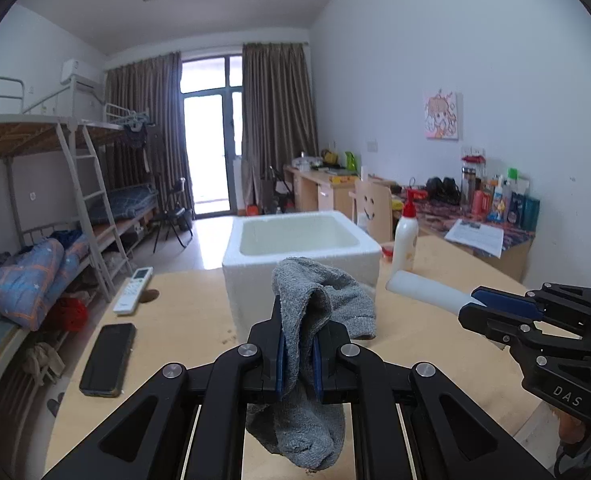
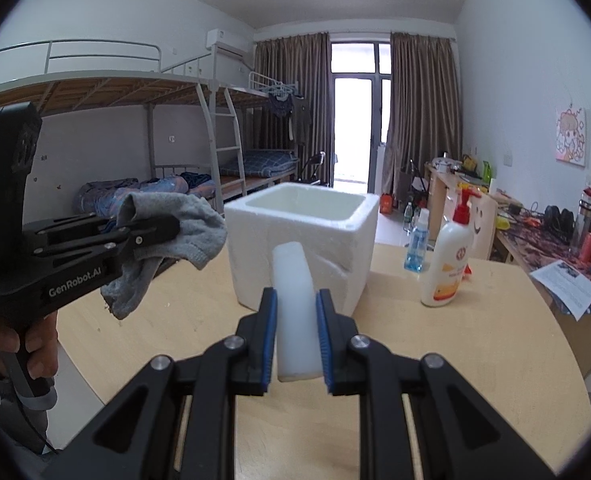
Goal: Organize soft objects
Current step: 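Lift the sock and foam tube and carry both over the foam box, then lower the right tool into the box and release the foam tube, then lower the left tool over the box and release the grey sock inside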
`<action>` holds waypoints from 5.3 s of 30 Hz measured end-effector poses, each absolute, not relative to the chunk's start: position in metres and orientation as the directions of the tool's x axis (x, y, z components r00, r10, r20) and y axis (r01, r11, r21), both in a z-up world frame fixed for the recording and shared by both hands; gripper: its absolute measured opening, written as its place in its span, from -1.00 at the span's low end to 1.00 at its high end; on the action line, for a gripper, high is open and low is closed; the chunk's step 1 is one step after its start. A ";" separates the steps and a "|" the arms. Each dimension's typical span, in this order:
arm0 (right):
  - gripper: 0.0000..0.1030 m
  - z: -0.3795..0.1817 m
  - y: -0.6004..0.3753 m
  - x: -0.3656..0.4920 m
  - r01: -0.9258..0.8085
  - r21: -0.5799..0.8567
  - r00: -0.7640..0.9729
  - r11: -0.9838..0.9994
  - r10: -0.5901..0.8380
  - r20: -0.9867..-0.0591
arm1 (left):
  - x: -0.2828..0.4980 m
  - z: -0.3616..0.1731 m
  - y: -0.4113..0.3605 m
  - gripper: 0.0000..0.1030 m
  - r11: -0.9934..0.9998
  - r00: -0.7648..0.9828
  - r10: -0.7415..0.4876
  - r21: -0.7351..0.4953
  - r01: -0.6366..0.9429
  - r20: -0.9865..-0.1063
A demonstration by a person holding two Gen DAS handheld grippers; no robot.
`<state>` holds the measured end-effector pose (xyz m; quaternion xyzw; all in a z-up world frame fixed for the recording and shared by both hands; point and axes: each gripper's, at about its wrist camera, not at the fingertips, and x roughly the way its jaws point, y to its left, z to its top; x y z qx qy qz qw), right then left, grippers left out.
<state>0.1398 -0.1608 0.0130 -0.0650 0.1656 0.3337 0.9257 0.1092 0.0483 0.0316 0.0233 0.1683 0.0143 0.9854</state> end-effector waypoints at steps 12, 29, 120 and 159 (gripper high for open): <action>-0.55 0.035 -0.153 0.142 -0.648 -0.026 0.733 0.761 0.613 -0.296 | 0.105 0.052 0.058 -0.79 0.998 0.966 0.067 0.037 -0.060 -0.252; -0.55 0.051 -0.136 0.178 -0.636 -0.017 0.739 0.771 0.602 -0.304 | 0.151 0.063 0.072 -0.79 0.997 0.962 0.076 0.024 -0.072 -0.264; 0.99 0.054 -0.098 0.258 -0.627 0.014 0.720 0.779 0.586 -0.371 | 0.228 0.069 0.105 -0.79 0.993 0.940 0.116 0.034 -0.111 -0.321; 0.99 0.042 -0.173 0.250 -0.504 0.094 0.791 0.859 0.503 -0.349 | 0.299 0.045 0.064 -0.79 0.998 0.902 0.065 0.043 -0.052 -0.426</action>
